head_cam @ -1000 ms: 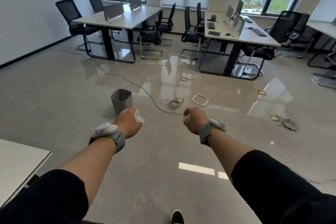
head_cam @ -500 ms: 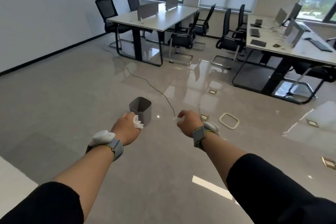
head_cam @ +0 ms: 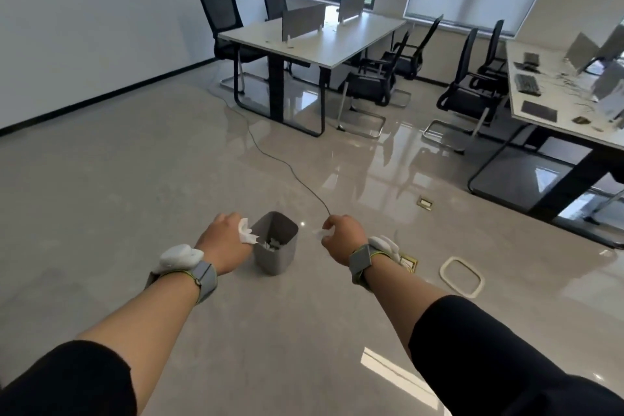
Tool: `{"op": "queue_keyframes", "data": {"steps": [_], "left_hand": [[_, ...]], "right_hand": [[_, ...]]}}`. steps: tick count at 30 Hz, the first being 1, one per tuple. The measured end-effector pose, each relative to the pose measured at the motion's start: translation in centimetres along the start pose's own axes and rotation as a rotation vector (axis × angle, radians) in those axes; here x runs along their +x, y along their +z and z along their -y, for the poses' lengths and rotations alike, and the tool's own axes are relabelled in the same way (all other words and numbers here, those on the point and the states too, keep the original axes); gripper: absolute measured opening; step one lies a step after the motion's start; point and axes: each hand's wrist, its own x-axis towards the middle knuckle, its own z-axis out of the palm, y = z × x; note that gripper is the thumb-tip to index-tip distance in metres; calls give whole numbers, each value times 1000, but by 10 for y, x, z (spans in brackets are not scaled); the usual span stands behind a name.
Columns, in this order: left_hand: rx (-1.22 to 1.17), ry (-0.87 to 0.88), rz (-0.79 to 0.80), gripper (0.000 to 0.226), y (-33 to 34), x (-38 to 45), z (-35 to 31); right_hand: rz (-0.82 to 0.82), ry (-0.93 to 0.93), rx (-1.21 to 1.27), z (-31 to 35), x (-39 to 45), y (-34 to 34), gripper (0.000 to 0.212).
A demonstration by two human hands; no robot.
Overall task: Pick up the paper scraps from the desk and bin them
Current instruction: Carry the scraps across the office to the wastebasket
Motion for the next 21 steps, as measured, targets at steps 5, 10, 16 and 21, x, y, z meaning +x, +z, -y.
{"op": "queue_keyframes", "data": {"steps": [5, 10, 16, 21], "left_hand": [[2, -4, -4, 31, -18, 71, 1], [-7, -25, -6, 31, -20, 150, 2], [-6, -74, 26, 30, -10, 250, 5], [13, -143, 52, 26, -5, 328, 5]], "right_hand": [[8, -20, -9, 25, 74, -9, 27], [50, -56, -9, 46, 163, -7, 28], [121, -104, -22, 58, 273, 6, 29], [220, -151, -67, 62, 360, 10, 30]]}}
